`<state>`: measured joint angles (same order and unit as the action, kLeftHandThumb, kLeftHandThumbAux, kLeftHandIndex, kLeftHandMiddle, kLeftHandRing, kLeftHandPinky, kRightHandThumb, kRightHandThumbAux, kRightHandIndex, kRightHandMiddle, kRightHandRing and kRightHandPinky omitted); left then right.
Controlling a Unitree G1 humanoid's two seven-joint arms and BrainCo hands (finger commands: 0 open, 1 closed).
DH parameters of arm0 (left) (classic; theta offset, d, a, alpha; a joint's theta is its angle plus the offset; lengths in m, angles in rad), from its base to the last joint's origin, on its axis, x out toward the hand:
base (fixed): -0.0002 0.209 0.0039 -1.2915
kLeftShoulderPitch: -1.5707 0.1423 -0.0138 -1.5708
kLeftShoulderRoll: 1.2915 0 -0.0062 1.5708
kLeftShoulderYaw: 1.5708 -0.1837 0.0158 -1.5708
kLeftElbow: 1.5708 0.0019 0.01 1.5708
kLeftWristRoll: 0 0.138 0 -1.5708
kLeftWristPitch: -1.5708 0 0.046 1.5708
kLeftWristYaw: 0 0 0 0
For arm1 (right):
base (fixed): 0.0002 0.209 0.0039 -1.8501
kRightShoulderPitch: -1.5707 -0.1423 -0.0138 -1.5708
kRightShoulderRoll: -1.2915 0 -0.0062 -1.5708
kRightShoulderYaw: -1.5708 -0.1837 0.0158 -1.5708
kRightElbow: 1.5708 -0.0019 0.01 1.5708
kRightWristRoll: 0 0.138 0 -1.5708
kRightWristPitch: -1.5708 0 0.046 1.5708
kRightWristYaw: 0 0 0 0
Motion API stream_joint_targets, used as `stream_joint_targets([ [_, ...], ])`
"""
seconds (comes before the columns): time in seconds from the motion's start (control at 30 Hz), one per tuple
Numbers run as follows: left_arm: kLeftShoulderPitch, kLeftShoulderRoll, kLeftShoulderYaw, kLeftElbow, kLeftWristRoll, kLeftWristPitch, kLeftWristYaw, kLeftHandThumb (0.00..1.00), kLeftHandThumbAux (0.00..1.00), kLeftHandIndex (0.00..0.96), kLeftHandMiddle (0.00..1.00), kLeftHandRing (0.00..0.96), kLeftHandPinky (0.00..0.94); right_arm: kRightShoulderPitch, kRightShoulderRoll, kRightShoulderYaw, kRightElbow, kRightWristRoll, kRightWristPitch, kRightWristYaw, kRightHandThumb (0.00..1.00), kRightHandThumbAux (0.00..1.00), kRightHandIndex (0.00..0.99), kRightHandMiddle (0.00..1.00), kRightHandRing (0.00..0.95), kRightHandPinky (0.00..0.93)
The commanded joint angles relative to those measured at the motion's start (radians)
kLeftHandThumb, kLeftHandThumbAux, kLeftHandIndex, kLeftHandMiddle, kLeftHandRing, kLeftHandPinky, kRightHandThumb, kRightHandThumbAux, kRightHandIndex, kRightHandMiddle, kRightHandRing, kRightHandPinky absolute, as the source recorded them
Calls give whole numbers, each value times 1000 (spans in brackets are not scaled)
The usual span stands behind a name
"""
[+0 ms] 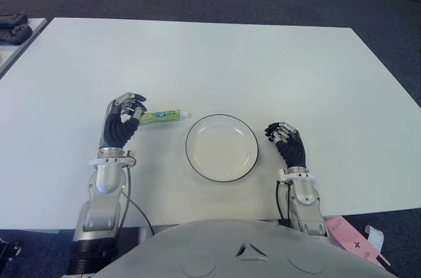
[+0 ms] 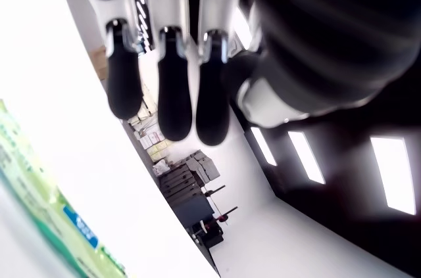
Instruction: Put the toothpaste on the table into the plate.
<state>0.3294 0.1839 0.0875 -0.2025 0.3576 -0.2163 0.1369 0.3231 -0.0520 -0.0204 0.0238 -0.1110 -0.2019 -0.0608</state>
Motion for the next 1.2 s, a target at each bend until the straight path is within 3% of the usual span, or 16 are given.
stream_joint_targets([
  [0.03, -33, 35, 0, -18, 96, 7, 32, 700, 722, 431, 568, 570, 563, 2, 3, 0, 11, 10, 18, 5, 704, 731, 426, 493, 467, 447],
  [0.2, -81, 84, -4, -28, 199, 22, 38, 704, 721, 431, 570, 572, 570, -1, 1, -2, 12, 12, 21, 9, 704, 731, 425, 491, 466, 448],
  [0.33, -115, 173, -26, -13, 281, 23, -14, 687, 720, 420, 444, 434, 411, -3, 2, -3, 10, 9, 27, 7, 704, 731, 425, 489, 466, 448],
  [0.43, -143, 227, -43, 5, 326, 30, -42, 459, 604, 300, 343, 340, 326, -3, 4, -2, 9, 8, 28, 6, 704, 731, 425, 489, 467, 453],
  [0.57, -220, 327, -103, 50, 467, 59, -102, 441, 449, 202, 239, 250, 242, 2, 8, 1, 0, 6, 26, 3, 704, 731, 425, 490, 468, 455],
  [0.63, -254, 360, -140, 73, 535, 81, -130, 436, 348, 111, 159, 152, 152, 5, 10, 3, -6, 6, 28, 2, 704, 731, 424, 490, 468, 453],
  [0.73, -280, 379, -171, 93, 573, 101, -147, 431, 271, 36, 85, 61, 56, 9, 11, 3, -12, 7, 32, 3, 704, 731, 424, 490, 467, 450],
  [0.93, -336, 425, -234, 131, 625, 116, -202, 421, 171, 3, 12, 7, 5, 8, 1, -9, 1, 11, 30, 9, 705, 731, 425, 488, 466, 452],
  [1.2, -416, 467, -321, 202, 659, 95, -259, 394, 109, 0, 0, 0, 0, 23, 8, -11, -14, 6, 38, -3, 705, 731, 425, 490, 470, 463],
])
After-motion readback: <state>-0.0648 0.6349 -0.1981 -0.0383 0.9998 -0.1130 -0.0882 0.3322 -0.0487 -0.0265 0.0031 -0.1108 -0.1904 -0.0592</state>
